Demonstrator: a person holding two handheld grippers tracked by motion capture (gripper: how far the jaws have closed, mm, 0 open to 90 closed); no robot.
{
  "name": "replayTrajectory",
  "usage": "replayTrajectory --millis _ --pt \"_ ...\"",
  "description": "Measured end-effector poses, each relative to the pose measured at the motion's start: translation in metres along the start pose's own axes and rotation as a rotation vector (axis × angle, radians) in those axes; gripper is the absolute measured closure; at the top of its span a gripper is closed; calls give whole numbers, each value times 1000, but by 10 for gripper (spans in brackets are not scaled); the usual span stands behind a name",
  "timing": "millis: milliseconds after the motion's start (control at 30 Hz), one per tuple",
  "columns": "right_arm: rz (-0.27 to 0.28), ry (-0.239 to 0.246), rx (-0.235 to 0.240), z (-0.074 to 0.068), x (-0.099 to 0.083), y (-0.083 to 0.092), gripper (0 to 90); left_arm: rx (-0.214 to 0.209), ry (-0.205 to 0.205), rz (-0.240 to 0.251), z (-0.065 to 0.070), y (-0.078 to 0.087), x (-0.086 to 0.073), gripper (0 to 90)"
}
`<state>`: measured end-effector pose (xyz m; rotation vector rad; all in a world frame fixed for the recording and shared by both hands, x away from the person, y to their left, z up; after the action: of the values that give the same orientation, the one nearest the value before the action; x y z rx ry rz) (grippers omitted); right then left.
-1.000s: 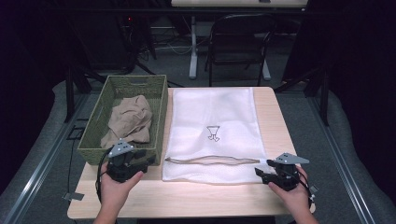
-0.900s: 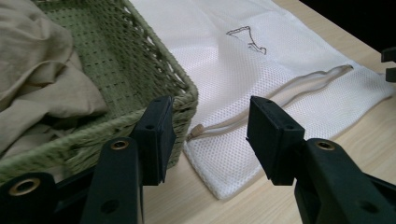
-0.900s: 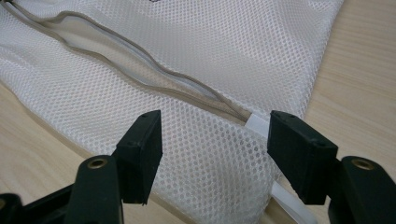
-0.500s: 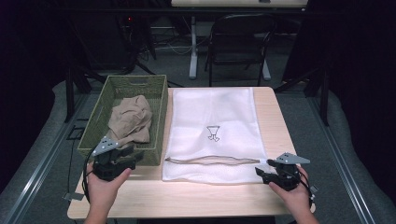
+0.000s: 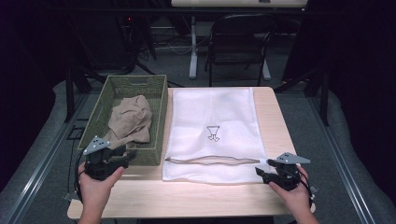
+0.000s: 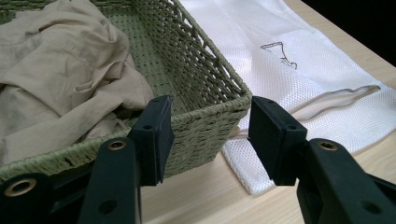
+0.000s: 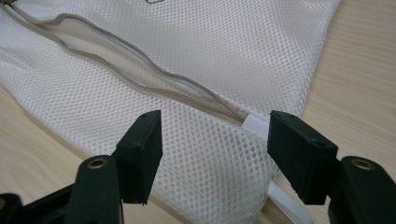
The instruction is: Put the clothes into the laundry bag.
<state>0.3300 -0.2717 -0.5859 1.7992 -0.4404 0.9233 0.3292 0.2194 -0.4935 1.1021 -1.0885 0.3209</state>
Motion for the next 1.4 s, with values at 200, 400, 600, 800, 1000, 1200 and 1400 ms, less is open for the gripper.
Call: replayTrajectory --millis 200,400,600,800,1000,1200,1400 --pt "0 -2 1 0 0 -1 354 3 4 -3 -2 0 0 495" --pt "0 -11 0 -2 0 -3 353 -11 6 -26 -4 -5 5 459" --pt "11 -17 10 -1 5 -6 350 -24 0 -45 -6 -15 10 455" --pt "5 -13 16 0 4 -5 350 -12 -13 -34 -13 -20 24 478" --pt "3 -5 14 0 4 -4 350 23 -59 -30 -18 -22 38 483" --pt "6 -2 12 -3 5 -4 350 33 -59 -61 -26 -23 48 457" --pt "12 -4 12 -3 5 -4 350 46 -45 -89 -36 -26 54 441"
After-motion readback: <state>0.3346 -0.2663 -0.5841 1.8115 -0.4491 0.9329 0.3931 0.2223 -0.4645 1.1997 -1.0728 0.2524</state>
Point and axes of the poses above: each handheld gripper's, and its own axes: y roughly backward along the jaws, x roughly out of its top, z roughly to its right, the point moved 6 cm from there along -y, roughly forward along the jaws, and after that the axes turned 10 degrees about -y, right-handed, at the moved point
